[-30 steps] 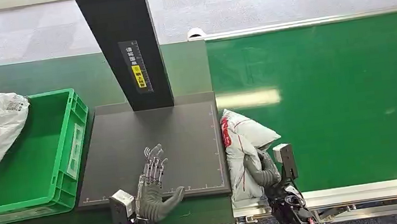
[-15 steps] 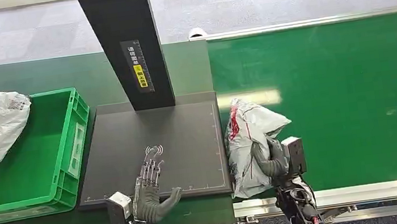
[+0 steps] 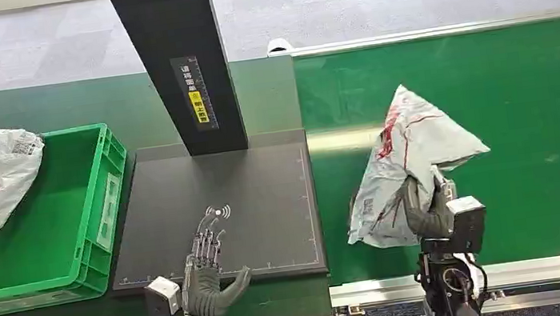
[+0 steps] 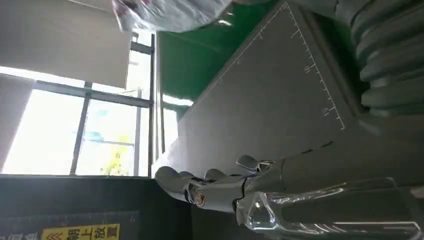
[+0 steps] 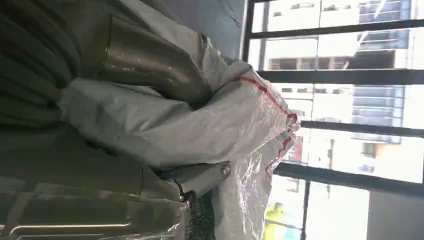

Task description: Moved the parcel from conveyor to table for the left to box.

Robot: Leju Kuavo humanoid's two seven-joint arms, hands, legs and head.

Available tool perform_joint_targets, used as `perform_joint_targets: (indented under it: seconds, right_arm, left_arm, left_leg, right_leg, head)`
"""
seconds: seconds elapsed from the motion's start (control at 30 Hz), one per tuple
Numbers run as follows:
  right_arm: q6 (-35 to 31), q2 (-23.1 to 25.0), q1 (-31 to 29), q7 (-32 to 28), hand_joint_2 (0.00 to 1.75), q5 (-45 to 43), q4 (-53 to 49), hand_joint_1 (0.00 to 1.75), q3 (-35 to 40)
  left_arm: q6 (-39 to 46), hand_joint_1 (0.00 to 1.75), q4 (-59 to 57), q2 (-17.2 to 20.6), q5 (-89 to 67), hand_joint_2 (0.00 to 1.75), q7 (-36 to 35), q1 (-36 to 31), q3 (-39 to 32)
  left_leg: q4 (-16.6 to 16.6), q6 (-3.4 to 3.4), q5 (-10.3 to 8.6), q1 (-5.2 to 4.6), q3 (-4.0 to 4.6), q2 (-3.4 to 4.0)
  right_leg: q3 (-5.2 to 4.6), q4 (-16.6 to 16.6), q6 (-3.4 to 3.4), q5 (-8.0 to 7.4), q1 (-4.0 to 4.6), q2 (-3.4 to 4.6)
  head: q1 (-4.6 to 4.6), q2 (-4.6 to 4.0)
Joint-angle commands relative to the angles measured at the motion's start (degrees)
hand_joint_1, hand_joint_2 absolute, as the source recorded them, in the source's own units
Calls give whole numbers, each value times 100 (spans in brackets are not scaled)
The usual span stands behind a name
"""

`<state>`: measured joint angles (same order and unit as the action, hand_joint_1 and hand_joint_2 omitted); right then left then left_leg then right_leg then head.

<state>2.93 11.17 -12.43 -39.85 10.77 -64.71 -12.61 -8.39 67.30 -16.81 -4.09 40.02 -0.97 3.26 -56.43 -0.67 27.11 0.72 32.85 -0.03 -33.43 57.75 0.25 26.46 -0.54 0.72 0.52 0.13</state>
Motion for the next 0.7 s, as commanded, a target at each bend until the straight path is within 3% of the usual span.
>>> perform_joint_targets:
  seconds: [0.03,0.23,0.37,0.4,0.47,0.57,0.7]
  right_arm:
    - [-728,-378,661,-15,175,-259,-2974,175,1024]
    - [-523,-346,513,-15,175,-405,-2760,175,1048]
    - [-5,-316,-69,-15,175,-293,-1318,175,976]
    - [206,-282,-493,-15,175,-301,-558,175,1058]
    - [206,-282,-493,-15,175,-301,-558,175,1058]
    - [206,-282,-493,-15,175,-301,-558,175,1058]
    - [665,-29,-1450,-15,175,-344,1277,175,1158]
  left_arm:
    - [170,0,789,181,32,175,-2,357,-344]
    - [325,0,1563,239,-80,175,-2,616,-501]
    - [582,0,2134,396,-132,175,-2,717,-390]
    - [696,0,2281,452,-134,175,-2,725,-306]
    - [696,0,2281,452,-134,175,-2,725,-306]
    - [696,0,2281,452,-134,175,-2,725,-306]
    - [928,0,2373,527,-164,175,-2,635,-163]
  left_leg:
    - [-1,2,5,0,-5,13]
    - [1,2,4,0,-11,14]
    - [4,2,1,3,-16,26]
    - [8,2,1,4,-21,35]
    - [9,2,0,5,-20,58]
    - [9,2,-5,3,-19,21]
    - [10,6,-5,1,-25,21]
  right_leg:
    - [3,1,-2,3,1,5]
    - [7,-1,-2,2,1,7]
    - [12,-8,-2,-6,5,19]
    - [15,-12,-3,-10,6,27]
    - [10,-12,-3,-18,6,48]
    - [18,-9,-3,-8,5,11]
    - [23,-11,-3,-10,3,11]
  head:
    - [0,-2]
    - [-2,-2]
    - [-2,0]
    - [0,0]
    - [0,-2]
    - [0,-2]
    - [-2,0]
